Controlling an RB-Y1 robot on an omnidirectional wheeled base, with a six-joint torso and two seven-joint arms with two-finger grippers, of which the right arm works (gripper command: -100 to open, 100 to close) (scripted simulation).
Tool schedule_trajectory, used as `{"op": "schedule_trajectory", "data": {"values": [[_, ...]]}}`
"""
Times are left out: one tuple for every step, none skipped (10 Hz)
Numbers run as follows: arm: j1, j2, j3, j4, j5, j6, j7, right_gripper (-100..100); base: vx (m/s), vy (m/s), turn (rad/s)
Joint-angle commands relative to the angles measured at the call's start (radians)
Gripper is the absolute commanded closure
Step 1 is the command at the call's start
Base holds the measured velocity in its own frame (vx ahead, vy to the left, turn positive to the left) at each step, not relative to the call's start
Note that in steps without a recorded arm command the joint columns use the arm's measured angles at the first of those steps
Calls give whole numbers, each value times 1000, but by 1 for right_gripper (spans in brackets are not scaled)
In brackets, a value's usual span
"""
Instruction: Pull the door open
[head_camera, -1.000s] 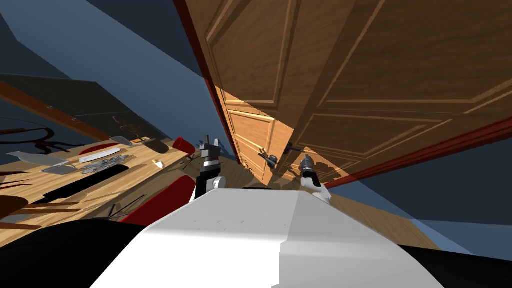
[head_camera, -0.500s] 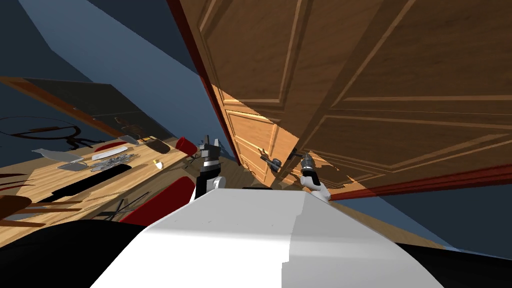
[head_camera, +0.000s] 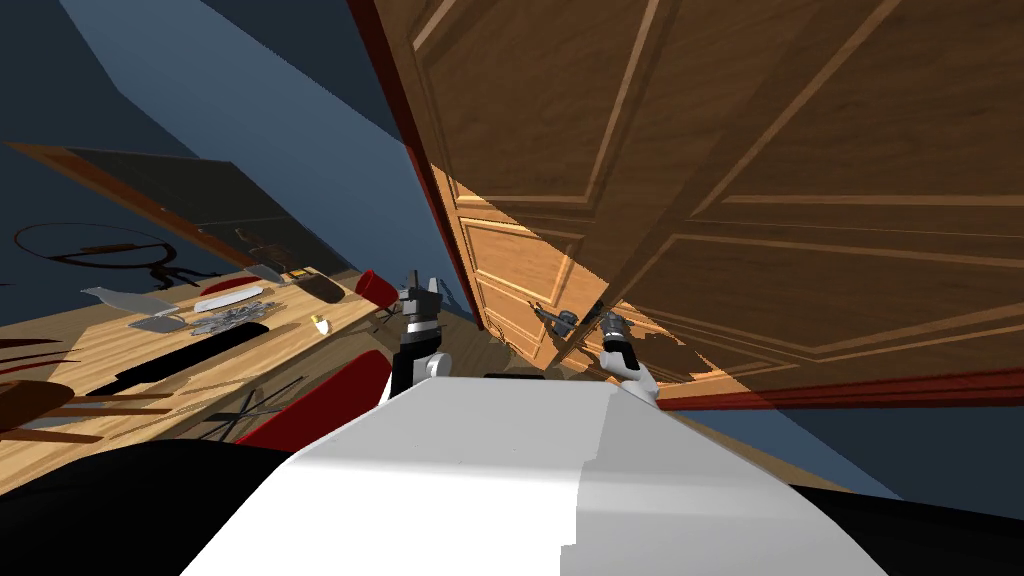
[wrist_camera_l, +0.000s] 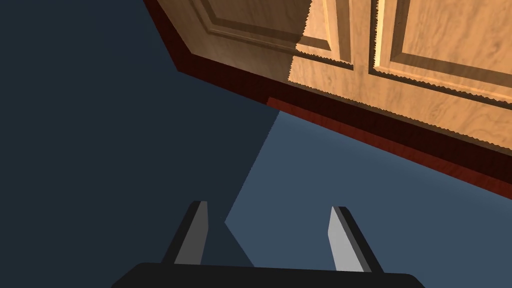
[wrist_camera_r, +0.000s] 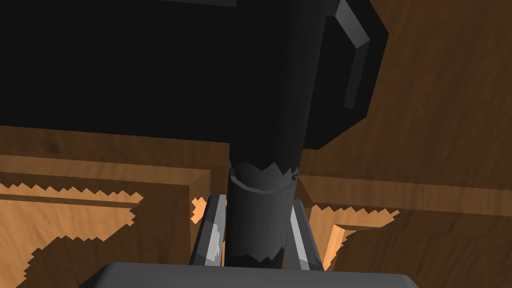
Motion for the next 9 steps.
{"op": "schedule_trajectory", "data": {"values": [[2,-2,-2,0,0,-1,1,100,-11,-6,12],[2,-2,-2,0,0,-1,1,100,0,0,0],[2,-2,-2,0,0,-1,1,100,0,0,0],[19,-17,-9,5,-3,-1,-4,100,-136,-13,3],[24,-21,-9,5,-4,-2,-6,100,-171,-18,22],[32,-30,-8,5,-5,-3,-11,100,-181,36,38],[38,-39,-4,4,-7,-6,-17,100,-173,66,61],[43,-46,4,2,-9,-8,-24,100,-175,30,57],[47,-53,14,0,-11,-11,-31,100,-208,11,100]]}}
